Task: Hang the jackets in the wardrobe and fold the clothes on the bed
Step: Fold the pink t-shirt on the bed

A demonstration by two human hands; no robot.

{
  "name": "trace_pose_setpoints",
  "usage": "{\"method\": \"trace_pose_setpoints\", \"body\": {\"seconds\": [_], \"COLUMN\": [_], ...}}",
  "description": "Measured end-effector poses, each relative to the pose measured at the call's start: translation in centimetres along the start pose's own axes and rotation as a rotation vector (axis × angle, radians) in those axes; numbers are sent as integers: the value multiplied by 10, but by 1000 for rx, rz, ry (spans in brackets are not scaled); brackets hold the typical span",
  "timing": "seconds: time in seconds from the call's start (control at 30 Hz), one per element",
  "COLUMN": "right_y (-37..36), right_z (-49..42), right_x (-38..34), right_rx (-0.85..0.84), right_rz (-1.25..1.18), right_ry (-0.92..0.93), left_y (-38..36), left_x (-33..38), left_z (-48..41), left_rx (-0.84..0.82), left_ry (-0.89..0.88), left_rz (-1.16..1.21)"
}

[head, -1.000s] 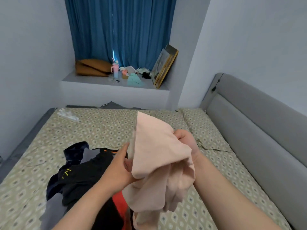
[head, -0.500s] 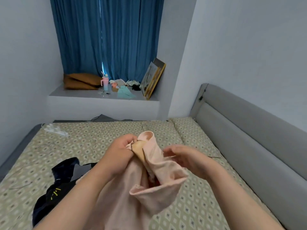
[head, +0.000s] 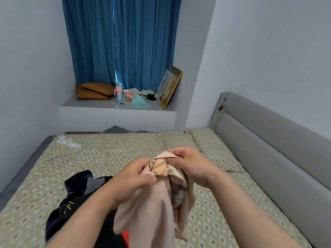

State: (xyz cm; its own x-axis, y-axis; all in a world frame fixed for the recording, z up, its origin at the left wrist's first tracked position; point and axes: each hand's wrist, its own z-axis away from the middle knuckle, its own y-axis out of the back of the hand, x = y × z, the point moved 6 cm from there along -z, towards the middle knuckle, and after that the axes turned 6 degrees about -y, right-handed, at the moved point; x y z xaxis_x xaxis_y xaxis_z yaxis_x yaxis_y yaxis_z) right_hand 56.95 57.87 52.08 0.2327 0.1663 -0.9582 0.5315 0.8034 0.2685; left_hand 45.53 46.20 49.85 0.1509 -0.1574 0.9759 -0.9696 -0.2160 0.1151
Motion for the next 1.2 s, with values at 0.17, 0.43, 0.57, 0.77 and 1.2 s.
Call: {"method": "trace_pose_setpoints", "body": {"seconds": [0.17,0.43,0.57,0.77,1.2], "right_y": [9,48,68,105,168], "right_z": [2,8,14,13,32], "right_x": [-22,-80,-87,-76,-45], "right_rx": [85,348,344,343,584], "right_rz": [-60,392,725,989,425], "right_ry": [5,161,111,2,-1], "left_y": [-15,-4,62,104,104], "left_x": [-31,-39,3,91,156], "left_z": [6,-3,-25,-56,-97], "left_rx": [-105,84,460,585,388], "left_ry": [229,274,109,-82,-296], "left_rz": [435,-44,-135,-656,-631]}}
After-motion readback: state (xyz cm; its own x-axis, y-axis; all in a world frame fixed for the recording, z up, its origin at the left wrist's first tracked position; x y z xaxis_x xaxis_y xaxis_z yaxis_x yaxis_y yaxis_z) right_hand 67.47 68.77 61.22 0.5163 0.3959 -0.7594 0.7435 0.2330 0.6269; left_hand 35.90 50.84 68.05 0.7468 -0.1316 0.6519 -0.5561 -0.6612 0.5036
